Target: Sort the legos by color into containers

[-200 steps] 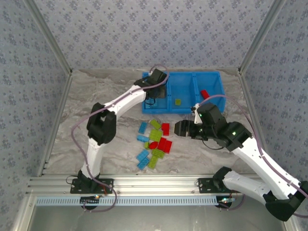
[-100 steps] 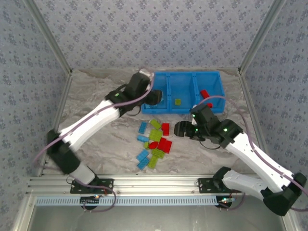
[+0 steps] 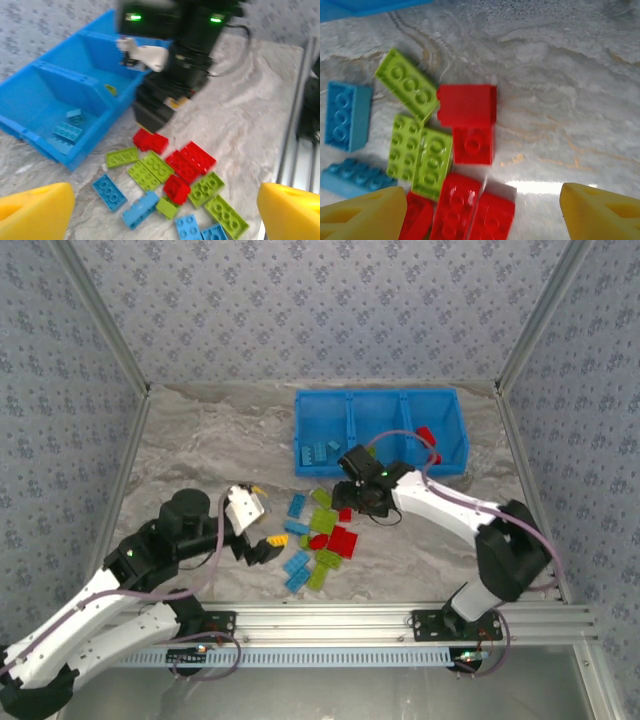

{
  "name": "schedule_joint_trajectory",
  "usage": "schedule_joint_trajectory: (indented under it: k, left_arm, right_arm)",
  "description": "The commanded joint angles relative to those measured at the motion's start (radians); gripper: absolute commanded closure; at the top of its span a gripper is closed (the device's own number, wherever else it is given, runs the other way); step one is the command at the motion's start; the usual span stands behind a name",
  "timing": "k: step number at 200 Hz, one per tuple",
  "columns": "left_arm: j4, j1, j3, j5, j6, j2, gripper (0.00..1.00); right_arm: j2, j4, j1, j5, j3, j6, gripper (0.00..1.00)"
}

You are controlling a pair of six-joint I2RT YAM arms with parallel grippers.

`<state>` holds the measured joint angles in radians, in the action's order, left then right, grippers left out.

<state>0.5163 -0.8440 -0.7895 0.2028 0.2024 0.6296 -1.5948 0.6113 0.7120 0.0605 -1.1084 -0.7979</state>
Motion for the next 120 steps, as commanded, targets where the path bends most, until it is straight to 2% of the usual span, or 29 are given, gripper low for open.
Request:
schedule_joint_trajectory:
  k: [1,22,44,68,108,120]
  left_arm:
    - [-0.005,-0.003,0.072,0.070,0.143,-0.034,0.01]
    - [-0.039,-0.004,0.114,0.051,0.165,-0.030,0.01]
    - [-0.052,-0.003,0.124,0.042,0.176,-0.001,0.01]
    - [-0.026,-0.002,0.120,0.030,0.183,0.012,0.01]
    - [-0.032,-0.002,0.137,0.019,0.176,-0.018,0.01]
    - [-0.032,0.001,0.140,0.015,0.183,-0.019,0.01]
  right_arm:
    - [-0.109,-0.072,-0.024,-0.034,-0.072,-0.007,0.16]
    - [-0.217,-0.040,-0.026,-0.045,-0.159,0.018,0.17]
    - [-0.274,-0.048,-0.027,-0.060,-0.185,0.025,0.24]
    - [-0.284,-0.073,-0.032,-0.064,-0.158,0.004,0.39]
    - [-0.270,-0.061,-0.035,-0.070,-0.098,-0.001,0.41]
    - [-0.259,-0.070,-0.039,-0.064,-0.048,-0.001,0.47]
